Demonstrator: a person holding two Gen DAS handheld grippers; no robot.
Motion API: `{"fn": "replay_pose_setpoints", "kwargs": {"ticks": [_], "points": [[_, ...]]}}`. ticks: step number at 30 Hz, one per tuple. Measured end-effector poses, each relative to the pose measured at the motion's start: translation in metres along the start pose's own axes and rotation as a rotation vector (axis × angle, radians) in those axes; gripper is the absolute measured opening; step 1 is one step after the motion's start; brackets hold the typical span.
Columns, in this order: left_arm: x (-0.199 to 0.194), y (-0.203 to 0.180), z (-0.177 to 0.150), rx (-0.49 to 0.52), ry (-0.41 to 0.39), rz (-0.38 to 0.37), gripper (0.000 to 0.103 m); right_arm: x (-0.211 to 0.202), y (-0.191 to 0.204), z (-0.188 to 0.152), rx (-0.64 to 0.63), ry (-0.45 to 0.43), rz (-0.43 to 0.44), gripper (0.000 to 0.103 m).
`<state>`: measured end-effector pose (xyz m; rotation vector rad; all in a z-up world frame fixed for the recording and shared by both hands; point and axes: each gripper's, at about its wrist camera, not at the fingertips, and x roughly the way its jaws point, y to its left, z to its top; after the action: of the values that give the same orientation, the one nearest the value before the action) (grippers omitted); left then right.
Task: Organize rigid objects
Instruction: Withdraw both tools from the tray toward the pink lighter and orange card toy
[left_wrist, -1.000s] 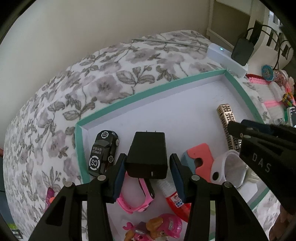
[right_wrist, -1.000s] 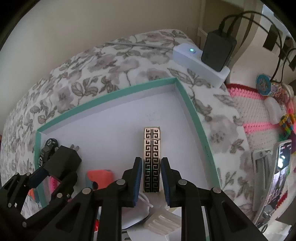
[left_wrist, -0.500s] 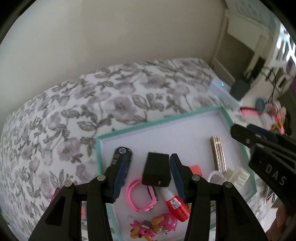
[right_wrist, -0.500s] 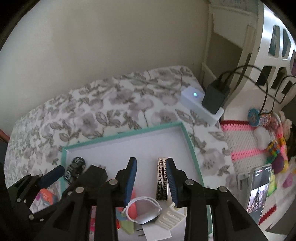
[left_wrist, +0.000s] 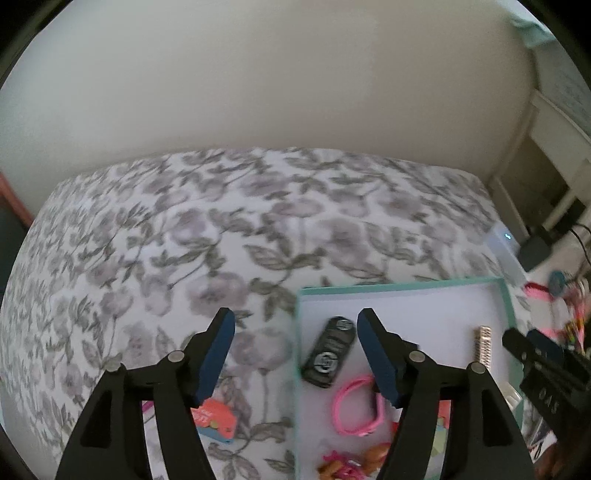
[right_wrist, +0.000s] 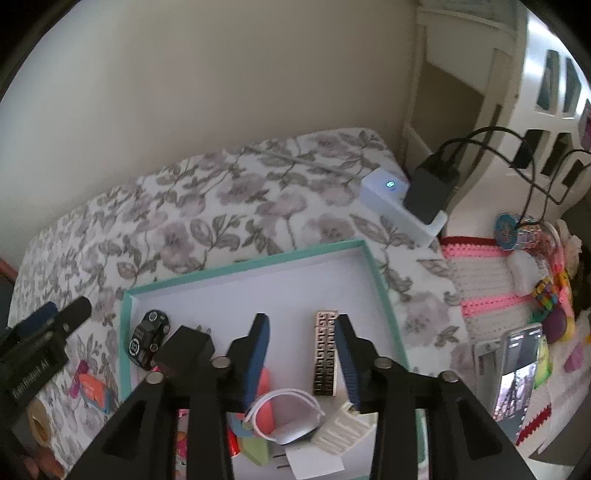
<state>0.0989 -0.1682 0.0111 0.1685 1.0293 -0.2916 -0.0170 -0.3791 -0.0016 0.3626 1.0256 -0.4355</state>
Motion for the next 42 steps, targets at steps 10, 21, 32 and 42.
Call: {"fn": "replay_pose_setpoints", "kwargs": {"ticks": [10,21,32,42], "points": [[0.007,0.037,-0.002,-0.092,-0.006,0.088,0.089,0.012,0.038,-0.008,-0.085,0.019,0.012,0.072],[0.006,0.069,-0.006,-0.163,-0.014,0.134,0.094,0.008,0.056,-0.010,-0.081,-0.008,0.040,0.101],[-0.007,0.092,-0.015,-0.215,-0.035,0.149,0.095,0.001,0.070,-0.016,-0.109,-0.014,0.035,0.103],[-0.019,0.111,-0.026,-0.250,-0.049,0.125,0.095,-0.014,0.087,-0.028,-0.120,-0.021,0.045,0.103]]}}
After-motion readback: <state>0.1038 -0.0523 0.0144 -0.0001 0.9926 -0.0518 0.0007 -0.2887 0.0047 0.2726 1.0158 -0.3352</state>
